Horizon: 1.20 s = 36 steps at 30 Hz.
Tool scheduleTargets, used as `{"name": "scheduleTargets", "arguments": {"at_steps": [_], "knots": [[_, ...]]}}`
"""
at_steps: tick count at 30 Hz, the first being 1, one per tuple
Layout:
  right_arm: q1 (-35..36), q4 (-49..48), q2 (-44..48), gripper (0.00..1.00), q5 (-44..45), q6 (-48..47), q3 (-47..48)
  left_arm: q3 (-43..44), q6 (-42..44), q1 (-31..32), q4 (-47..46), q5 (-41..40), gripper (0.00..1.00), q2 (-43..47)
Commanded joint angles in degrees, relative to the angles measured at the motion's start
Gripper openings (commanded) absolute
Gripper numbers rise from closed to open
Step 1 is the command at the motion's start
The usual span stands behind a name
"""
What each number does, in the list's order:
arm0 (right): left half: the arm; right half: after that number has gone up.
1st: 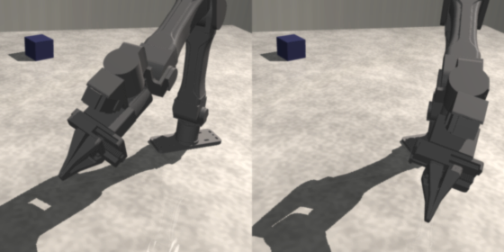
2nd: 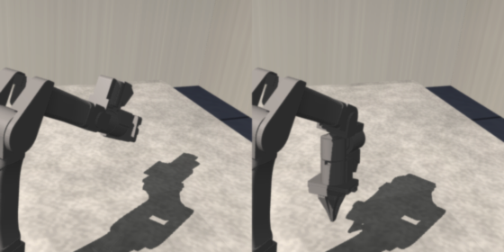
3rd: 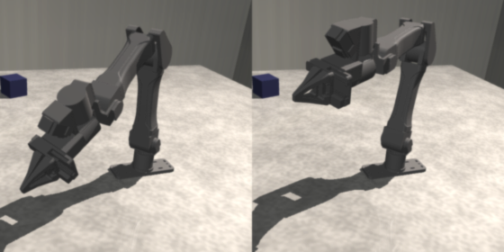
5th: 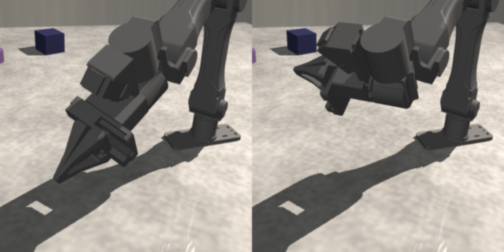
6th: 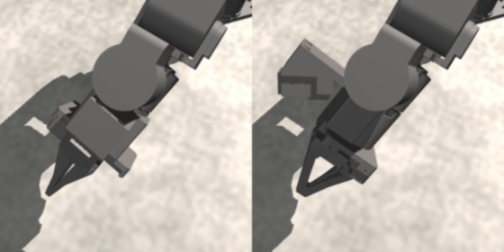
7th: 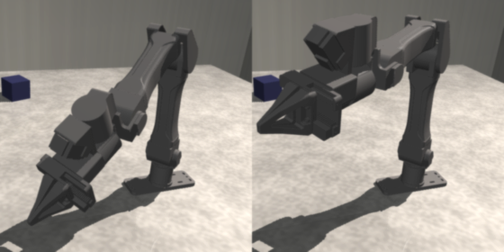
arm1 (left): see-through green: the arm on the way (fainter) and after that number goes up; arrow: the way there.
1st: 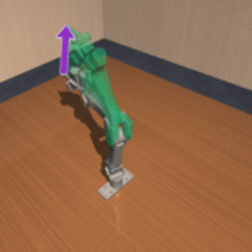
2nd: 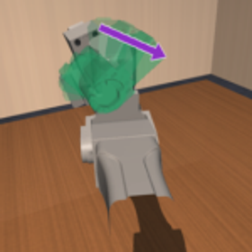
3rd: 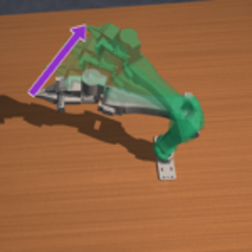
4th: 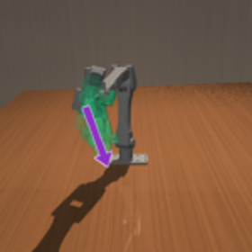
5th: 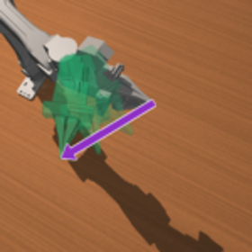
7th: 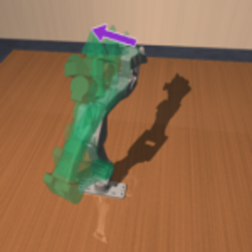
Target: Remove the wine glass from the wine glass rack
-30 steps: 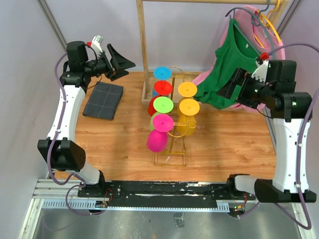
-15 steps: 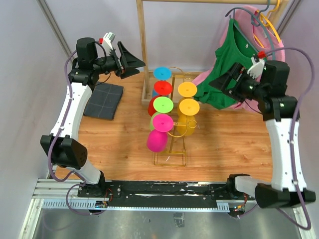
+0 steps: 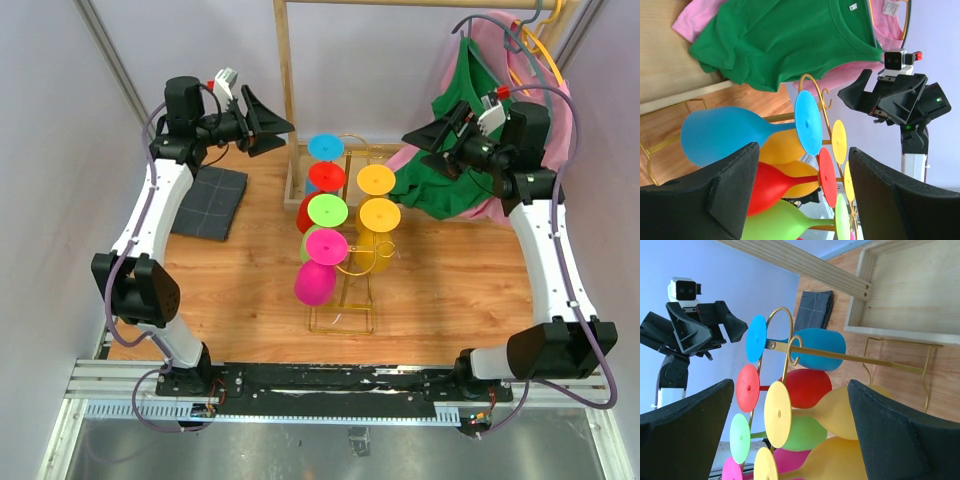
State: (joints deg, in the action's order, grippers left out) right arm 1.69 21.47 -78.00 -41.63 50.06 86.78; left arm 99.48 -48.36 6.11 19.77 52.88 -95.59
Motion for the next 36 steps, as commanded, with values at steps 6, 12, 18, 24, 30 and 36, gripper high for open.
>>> {"name": "scheduleTargets", "arguments": {"at_steps": [6,12,18,24,30,36], "knots": [[-0.57,-6.19,-1.16,0.99,-0.52,2.71,-0.3,-0.29,-4.03,3.82,-5.14,4.33,0.67,-2.8],[-0.55,-6.66,-0.29,0.99,0.27,2.67,-1.76,-0.21,-5.28,5.27,-6.83,4.97,0.57,-3.89],[-0.55,-6.6,0.21,0.99,0.73,2.58,-2.3,-0.58,-5.39,5.32,-6.51,5.25,0.51,-4.25],[-0.55,-6.56,0.15,0.99,1.01,2.49,-2.07,-1.26,-5.18,5.32,-6.18,5.56,0.51,-4.42],[-0.55,-6.56,0.04,0.99,1.45,2.41,-1.95,-1.13,-5.53,5.32,-6.51,5.83,0.48,-5.16],[-0.62,-6.19,0.49,0.99,1.93,1.89,-2.59,-0.87,-7.0,5.44,-8.02,6.49,0.42,-6.35]]}}
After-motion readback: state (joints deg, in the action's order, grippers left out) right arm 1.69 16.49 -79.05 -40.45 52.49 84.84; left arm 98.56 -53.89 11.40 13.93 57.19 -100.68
